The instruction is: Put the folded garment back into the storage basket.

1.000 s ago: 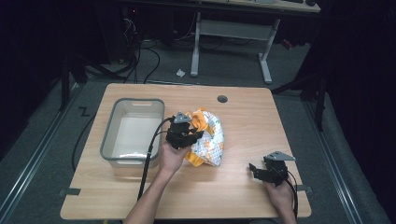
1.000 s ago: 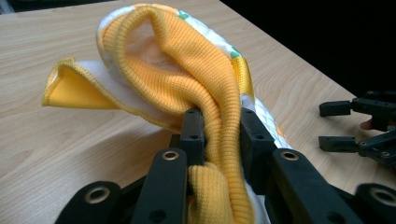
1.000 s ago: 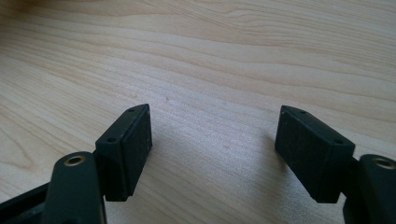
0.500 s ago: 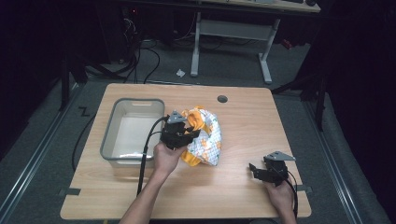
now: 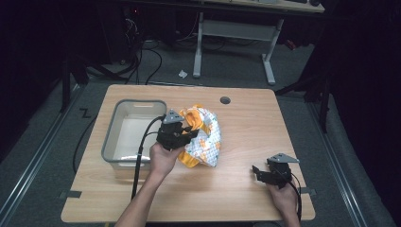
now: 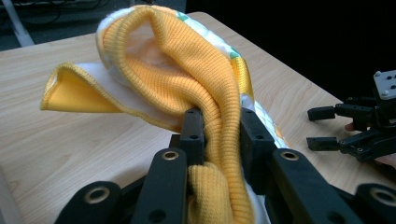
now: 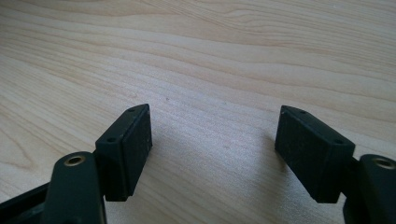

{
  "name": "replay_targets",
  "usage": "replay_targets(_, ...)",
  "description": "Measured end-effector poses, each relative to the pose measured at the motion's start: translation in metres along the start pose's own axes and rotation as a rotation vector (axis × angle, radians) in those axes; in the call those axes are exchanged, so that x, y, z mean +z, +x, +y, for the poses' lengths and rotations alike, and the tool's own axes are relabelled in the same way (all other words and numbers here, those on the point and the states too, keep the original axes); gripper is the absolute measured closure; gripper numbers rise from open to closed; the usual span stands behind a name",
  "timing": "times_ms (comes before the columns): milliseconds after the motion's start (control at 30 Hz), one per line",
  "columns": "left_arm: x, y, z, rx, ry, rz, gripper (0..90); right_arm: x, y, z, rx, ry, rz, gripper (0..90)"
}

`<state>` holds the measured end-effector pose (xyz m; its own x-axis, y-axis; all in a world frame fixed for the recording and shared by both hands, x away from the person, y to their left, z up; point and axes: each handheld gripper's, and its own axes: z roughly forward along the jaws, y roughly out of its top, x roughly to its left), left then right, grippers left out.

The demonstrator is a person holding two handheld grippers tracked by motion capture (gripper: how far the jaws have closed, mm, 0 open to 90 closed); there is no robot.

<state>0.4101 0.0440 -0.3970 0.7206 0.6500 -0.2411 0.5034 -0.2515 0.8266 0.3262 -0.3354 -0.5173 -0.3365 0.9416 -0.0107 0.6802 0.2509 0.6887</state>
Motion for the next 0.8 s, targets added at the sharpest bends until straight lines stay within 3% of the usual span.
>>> replay_targets(800,-0.032,0.015,0.007,-0.022,-0.051,0.024,74.7,0.000,0.000,0.000,0.001,0.000,0.001,27.5)
